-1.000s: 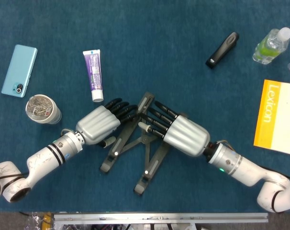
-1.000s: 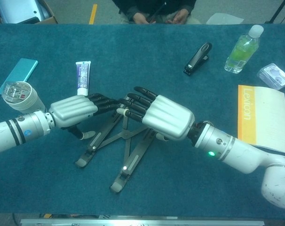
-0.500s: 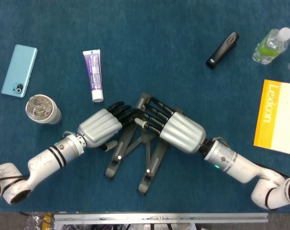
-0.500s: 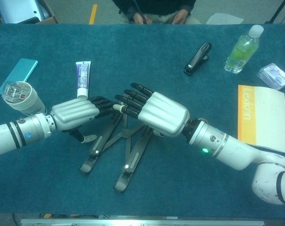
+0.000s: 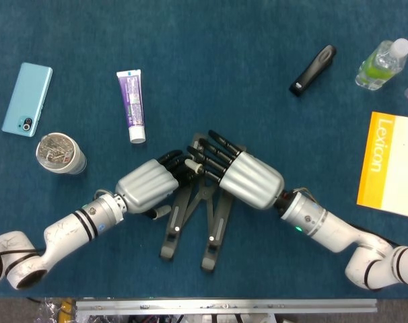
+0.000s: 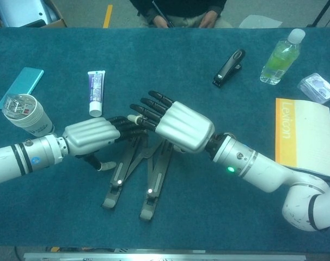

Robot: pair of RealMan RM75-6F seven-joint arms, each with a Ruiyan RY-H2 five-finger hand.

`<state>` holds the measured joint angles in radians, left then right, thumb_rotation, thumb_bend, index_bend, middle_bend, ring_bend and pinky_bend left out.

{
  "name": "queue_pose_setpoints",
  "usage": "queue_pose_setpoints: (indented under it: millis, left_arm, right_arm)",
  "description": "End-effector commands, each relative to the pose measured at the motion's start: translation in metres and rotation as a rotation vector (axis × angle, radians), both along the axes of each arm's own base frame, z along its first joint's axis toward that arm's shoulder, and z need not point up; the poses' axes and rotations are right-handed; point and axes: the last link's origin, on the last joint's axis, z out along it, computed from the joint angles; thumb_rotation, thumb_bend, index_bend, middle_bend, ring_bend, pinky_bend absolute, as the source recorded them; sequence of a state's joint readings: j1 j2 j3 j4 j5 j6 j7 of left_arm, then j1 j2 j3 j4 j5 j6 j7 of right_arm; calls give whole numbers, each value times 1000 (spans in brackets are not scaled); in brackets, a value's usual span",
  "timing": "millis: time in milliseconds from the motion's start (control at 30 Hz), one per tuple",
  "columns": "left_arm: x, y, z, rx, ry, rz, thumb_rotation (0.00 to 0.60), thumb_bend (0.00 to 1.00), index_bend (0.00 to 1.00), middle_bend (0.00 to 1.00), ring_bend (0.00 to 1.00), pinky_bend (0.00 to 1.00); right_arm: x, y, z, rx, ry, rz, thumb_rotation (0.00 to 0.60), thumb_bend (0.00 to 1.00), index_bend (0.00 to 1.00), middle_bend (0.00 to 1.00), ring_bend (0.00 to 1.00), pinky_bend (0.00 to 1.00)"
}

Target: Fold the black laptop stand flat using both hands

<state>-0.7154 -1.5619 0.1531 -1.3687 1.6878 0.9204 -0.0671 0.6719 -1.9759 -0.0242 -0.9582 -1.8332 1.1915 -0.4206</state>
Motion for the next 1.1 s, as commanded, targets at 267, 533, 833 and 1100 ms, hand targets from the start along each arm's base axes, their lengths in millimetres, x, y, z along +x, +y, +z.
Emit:
queue_pose_setpoints:
  millis: [267, 533, 833, 1100]
  left_arm:
    - [2, 8, 18, 55, -4, 14, 600, 338, 0, 0, 0, 0]
    - [-3, 12, 66, 185, -37, 67, 600, 338, 0, 0, 0, 0]
    - [-26, 20, 118, 402, -72, 183, 600, 338, 0, 0, 0, 0]
    - [-55, 19, 157, 558, -81, 326, 600, 338, 0, 0, 0, 0]
  right_arm:
    - [3, -1, 21, 35, -33, 6, 600, 0, 0, 0, 0, 0]
    - [15, -4, 65, 190, -51, -65, 600, 0, 0, 0, 0, 0]
    - [17, -5, 94, 345, -42, -170, 600, 0, 0, 0, 0, 0]
    - [19, -8, 98, 432, 37, -189, 600, 0, 0, 0, 0, 0]
